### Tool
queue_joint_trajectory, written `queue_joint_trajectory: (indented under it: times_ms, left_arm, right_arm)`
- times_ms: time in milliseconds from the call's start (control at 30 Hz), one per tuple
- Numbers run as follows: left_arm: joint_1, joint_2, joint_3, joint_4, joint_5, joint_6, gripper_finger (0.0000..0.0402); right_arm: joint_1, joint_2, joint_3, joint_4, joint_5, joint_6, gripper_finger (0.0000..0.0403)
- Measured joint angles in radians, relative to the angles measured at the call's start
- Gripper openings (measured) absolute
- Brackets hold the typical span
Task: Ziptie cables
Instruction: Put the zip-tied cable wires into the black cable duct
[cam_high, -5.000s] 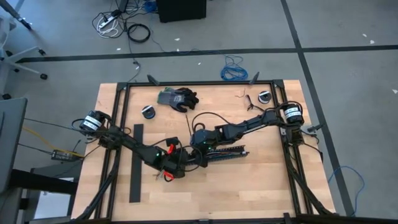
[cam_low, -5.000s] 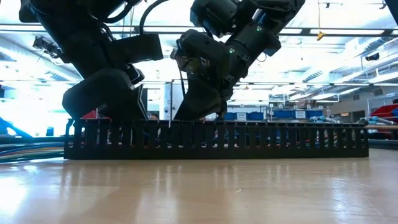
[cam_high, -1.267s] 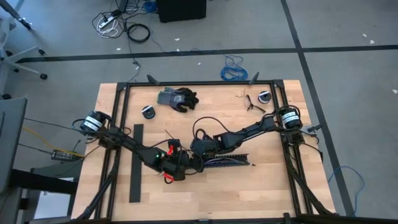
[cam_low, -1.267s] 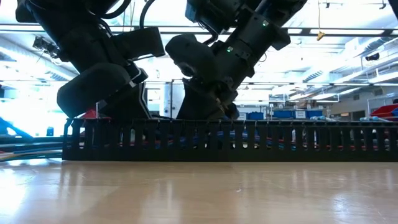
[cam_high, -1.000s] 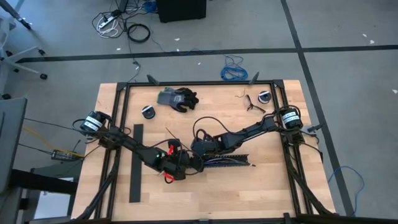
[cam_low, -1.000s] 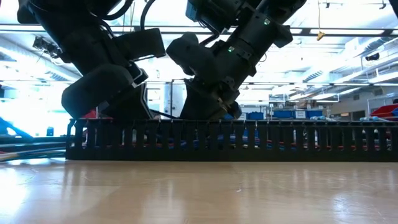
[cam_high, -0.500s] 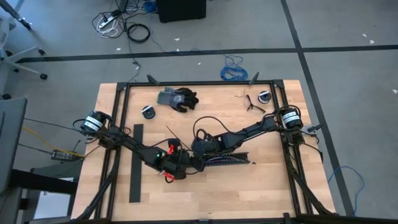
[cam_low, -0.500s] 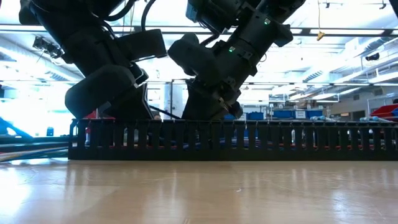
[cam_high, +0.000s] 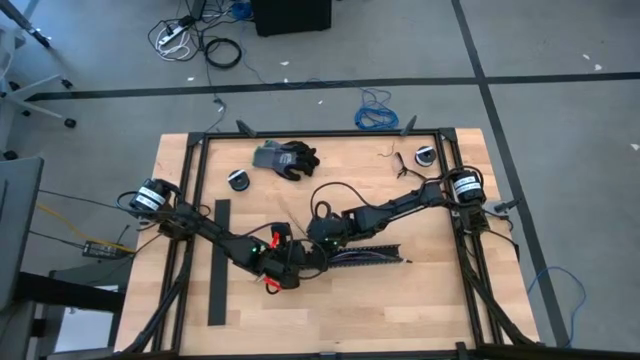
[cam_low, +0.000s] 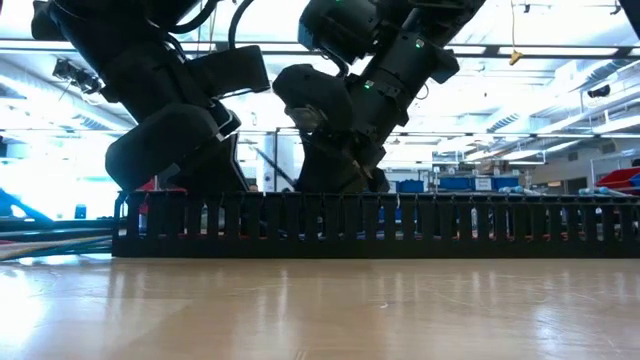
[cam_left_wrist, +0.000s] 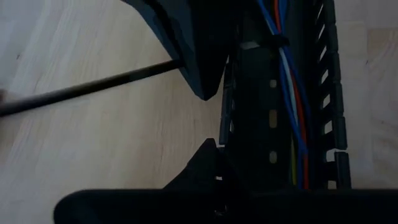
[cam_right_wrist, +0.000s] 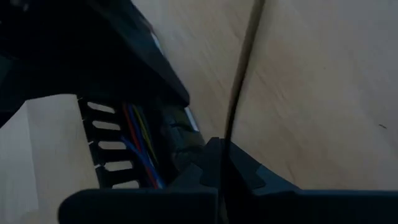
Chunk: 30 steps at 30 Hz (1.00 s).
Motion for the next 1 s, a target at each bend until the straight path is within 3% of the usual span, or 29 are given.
queue_joint_trajectory:
  times_ms: [600,733,1000]
  left_arm:
    - [0.000,0.000,0.000,0.006,-0.003,0.008,0.0000]
    - [-0.001,0.000,0.000,0.005,-0.003,0.008,0.0000]
    - [-0.001,-0.001,0.000,0.005,-0.003,0.008,0.0000]
  right_arm:
    - [-0.020,0.003,-0.003,0.008,-0.042,-0.013,0.0010]
    - [-0.025,0.003,-0.004,0.015,-0.038,-0.021,0.0047]
    - [-0.041,0.005,-0.005,0.009,-0.058,-0.039,0.0165]
